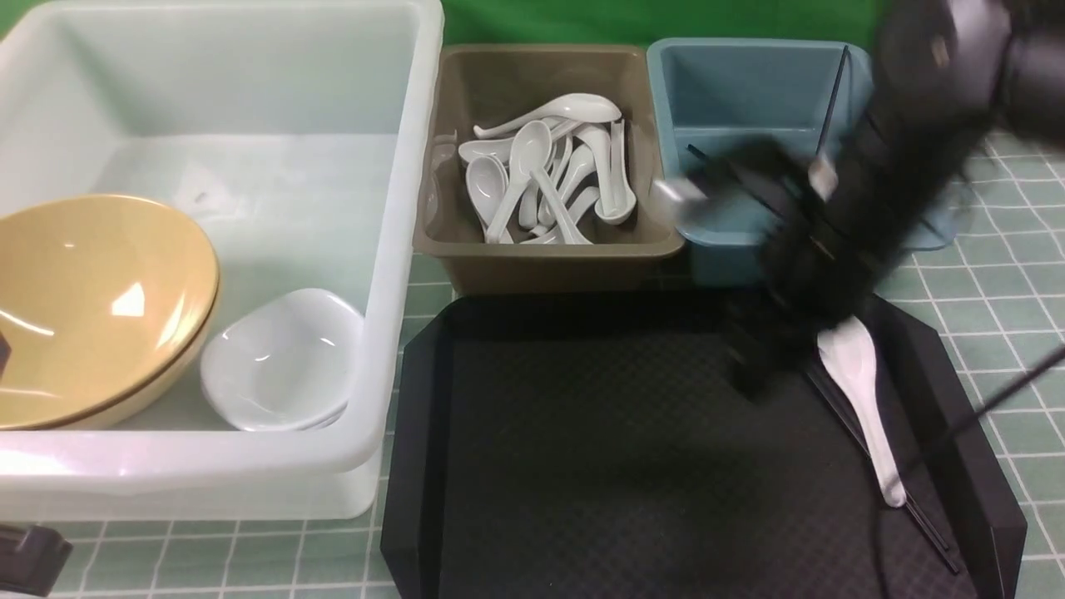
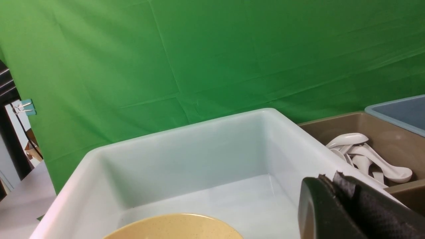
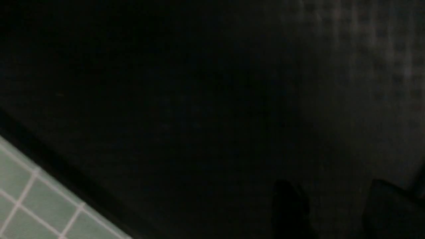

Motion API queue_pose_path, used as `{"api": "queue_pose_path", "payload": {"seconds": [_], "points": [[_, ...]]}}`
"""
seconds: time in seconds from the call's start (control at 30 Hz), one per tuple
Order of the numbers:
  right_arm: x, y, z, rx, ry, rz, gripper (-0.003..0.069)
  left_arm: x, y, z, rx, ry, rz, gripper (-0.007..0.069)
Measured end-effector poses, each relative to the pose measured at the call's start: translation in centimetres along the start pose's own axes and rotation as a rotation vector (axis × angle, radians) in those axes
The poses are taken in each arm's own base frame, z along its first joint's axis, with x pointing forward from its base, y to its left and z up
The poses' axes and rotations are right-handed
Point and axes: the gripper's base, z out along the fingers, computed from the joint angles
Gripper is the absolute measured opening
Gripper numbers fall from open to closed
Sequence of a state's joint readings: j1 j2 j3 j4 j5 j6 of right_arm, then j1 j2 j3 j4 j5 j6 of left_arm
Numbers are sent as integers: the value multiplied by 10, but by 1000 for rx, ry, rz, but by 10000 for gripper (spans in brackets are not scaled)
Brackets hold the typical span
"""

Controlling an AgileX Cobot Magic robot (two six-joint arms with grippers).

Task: On blue table put chopsticks spoon bowls plates into blue grey white boxes.
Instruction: 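Reach down and grasp the white spoon resting in the bowl with the right gripper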

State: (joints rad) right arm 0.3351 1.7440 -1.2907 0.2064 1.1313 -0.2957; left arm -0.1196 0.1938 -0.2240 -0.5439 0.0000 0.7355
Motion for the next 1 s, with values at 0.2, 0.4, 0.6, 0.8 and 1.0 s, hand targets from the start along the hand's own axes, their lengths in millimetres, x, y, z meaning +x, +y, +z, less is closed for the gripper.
{"api": "queue_pose_path", "payload": {"seconds": [0.2,0.4,0.6,0.8,1.0], "points": [[26,-42,36,53,-60,203,351,0,0,0,-4,-4,-26,1],[17,-57,37,122,-243,241,351,0,0,0,-4,-5,-26,1],[13,-61,35,174,-300,211,351,0,0,0,-5,-5,-26,1],[12,-65,43,191,-289,227,338,-1,1,0,-8,-9,-26,1],[9,-71,63,186,-252,247,308,-1,1,0,-12,-13,-26,1]]}}
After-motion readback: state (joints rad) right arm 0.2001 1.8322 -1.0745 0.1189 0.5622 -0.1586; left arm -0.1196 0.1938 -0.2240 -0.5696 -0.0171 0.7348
